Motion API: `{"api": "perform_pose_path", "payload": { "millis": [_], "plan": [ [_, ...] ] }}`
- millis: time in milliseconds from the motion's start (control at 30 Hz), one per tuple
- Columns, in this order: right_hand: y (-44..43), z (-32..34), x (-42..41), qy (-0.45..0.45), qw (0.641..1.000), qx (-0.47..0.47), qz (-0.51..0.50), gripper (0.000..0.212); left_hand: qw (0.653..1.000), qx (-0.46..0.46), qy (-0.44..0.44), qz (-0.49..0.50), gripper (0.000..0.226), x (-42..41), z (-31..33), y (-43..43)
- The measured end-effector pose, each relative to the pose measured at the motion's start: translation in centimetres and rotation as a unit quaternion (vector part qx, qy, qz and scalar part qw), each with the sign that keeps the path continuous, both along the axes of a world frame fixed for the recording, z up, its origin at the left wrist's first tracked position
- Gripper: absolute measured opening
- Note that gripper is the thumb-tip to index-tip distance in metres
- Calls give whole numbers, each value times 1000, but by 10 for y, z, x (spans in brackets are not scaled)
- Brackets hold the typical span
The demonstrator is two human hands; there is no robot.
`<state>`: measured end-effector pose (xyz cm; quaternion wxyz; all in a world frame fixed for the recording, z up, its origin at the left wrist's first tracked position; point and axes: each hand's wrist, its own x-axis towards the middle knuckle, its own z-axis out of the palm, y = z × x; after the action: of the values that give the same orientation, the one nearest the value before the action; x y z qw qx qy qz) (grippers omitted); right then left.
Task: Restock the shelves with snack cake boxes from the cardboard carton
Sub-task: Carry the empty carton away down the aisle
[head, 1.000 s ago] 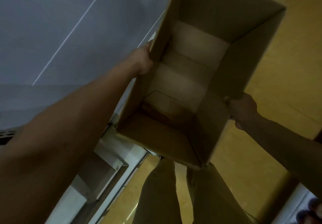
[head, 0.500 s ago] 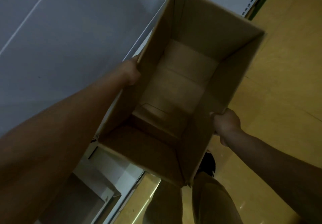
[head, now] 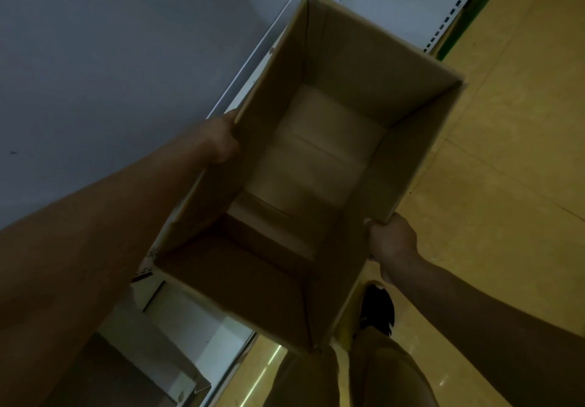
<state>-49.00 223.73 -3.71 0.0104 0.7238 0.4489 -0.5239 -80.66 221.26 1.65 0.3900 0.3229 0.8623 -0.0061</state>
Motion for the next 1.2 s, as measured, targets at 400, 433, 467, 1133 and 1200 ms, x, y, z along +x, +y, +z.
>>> {"api": "perform_pose_path", "payload": {
  "millis": [400, 433, 467, 1133, 1200],
  "plan": [
    [5, -7, -14, 1, 1000, 1, -2, 31, 999, 5, 34, -18, 66, -6, -12, 10],
    [5, -7, -14, 0, 1000, 1, -2, 31, 998, 11, 58, -32, 62, -5, -13, 9],
    [5, -7, -15, -4, 1000, -2, -2, 31, 995, 17, 84, -45, 58, -3, -13, 8],
    [6, -4, -36, -10, 999, -24, 21, 25, 955, 10, 264, -133, 38, 3, -14, -28],
    [7, -3, -37, -9, 999, -24, 30, 19, 955, 20, 266, -129, 44, 0, -17, -30]
  ]
}}
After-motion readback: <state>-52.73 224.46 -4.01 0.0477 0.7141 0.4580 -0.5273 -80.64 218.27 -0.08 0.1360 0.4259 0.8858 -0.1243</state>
